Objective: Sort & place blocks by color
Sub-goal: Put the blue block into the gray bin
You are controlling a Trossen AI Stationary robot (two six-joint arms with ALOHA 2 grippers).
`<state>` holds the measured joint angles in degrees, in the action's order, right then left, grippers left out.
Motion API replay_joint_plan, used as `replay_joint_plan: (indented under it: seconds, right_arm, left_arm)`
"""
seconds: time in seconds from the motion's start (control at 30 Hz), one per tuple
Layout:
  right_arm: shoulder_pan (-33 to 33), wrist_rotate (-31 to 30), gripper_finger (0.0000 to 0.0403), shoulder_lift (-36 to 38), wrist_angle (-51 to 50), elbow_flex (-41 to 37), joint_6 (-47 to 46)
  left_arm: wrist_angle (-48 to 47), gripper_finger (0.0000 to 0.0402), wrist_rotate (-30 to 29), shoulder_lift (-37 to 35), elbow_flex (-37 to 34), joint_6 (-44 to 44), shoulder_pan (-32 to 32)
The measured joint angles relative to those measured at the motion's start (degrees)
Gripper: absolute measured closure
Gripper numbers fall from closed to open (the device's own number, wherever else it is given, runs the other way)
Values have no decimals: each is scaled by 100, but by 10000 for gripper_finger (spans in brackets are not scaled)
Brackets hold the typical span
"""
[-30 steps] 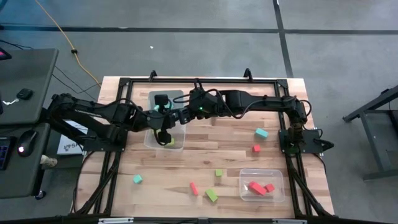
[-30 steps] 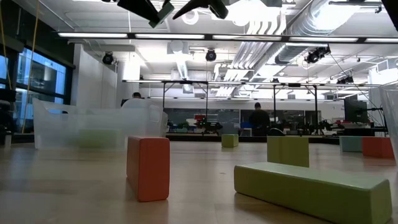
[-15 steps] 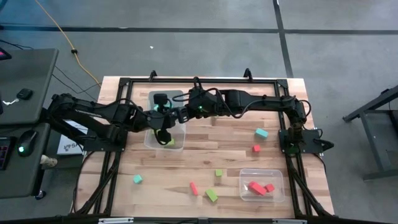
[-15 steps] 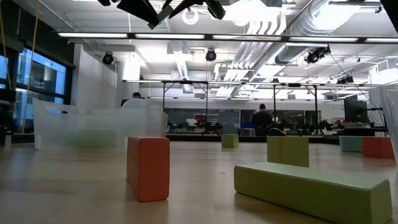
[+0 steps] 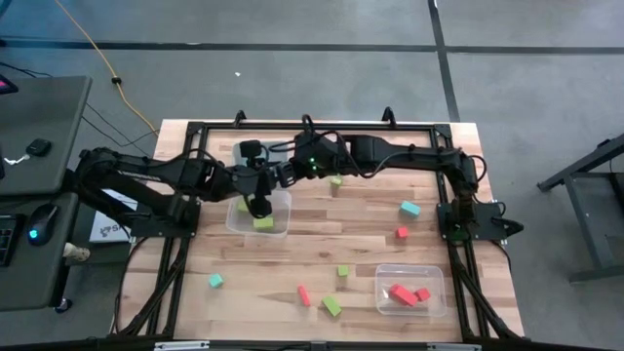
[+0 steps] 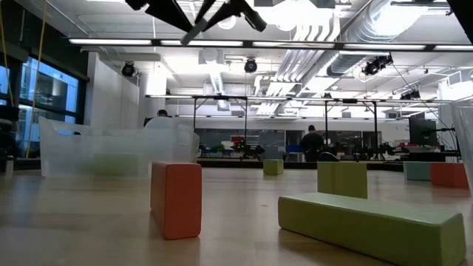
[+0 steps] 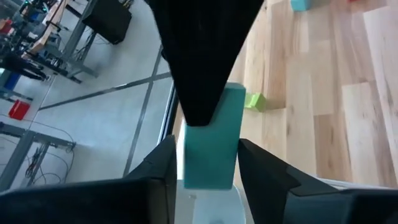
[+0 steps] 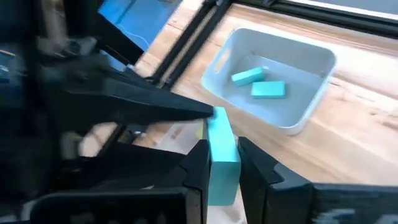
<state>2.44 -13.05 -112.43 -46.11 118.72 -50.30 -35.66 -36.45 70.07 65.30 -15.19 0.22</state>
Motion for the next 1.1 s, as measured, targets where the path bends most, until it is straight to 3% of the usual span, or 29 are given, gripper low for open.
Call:
replay_joint_plan:
  seconds: [0.33, 0.53, 0.73, 1.1]
  right_arm:
    - [657, 260, 363, -8, 52, -9, 703]
    - [1184, 276, 363, -6, 214, -9, 1198]
    - [1603, 402, 363, -93, 892, 4, 1710]
    - [1952, 1193, 363, -729, 2328, 6, 2286]
  left_arm:
    - [-35, 236, -43, -3, 9, 0, 432]
    - [-52, 228, -850, -3, 9, 1, 789]
    - [-69, 231, -1053, -3, 9, 1, 1208]
    - [-201, 231, -997, -3, 9, 1, 2078]
